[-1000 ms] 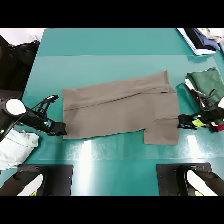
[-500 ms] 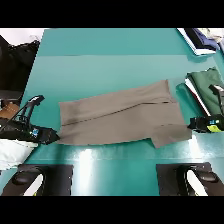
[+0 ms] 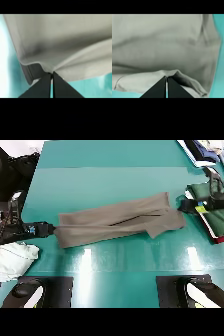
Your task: Fold the shirts.
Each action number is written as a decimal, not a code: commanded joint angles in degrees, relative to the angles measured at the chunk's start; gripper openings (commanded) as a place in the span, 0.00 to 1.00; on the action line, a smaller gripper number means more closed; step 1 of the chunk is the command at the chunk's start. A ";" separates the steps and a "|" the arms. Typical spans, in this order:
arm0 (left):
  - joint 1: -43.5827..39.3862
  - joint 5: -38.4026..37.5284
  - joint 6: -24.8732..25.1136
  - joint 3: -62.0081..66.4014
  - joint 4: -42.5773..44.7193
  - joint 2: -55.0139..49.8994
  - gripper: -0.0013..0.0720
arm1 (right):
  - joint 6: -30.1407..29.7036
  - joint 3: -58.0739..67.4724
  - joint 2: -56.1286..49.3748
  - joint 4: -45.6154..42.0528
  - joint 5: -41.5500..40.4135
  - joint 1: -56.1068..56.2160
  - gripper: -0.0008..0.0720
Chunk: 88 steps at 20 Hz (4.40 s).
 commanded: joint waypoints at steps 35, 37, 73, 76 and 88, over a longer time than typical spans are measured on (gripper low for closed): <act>0.04 8.81 -5.57 2.82 -0.94 -18.78 0.06 | -16.94 27.12 -42.97 19.26 13.27 -16.76 0.98; 0.04 7.61 -5.57 2.82 -2.47 -18.78 0.06 | -19.52 27.12 -45.57 20.61 13.11 -16.76 0.98; -32.70 17.81 4.31 40.22 -18.40 -64.06 0.05 | -12.90 19.08 -18.60 23.41 21.66 -6.23 0.05; -34.60 15.52 4.48 47.65 -18.51 -70.58 0.05 | -10.67 20.17 -14.43 23.37 19.10 -2.36 0.05; -28.44 9.29 4.55 49.22 -13.22 -64.96 0.05 | -5.14 28.89 -14.21 22.95 13.81 13.77 0.05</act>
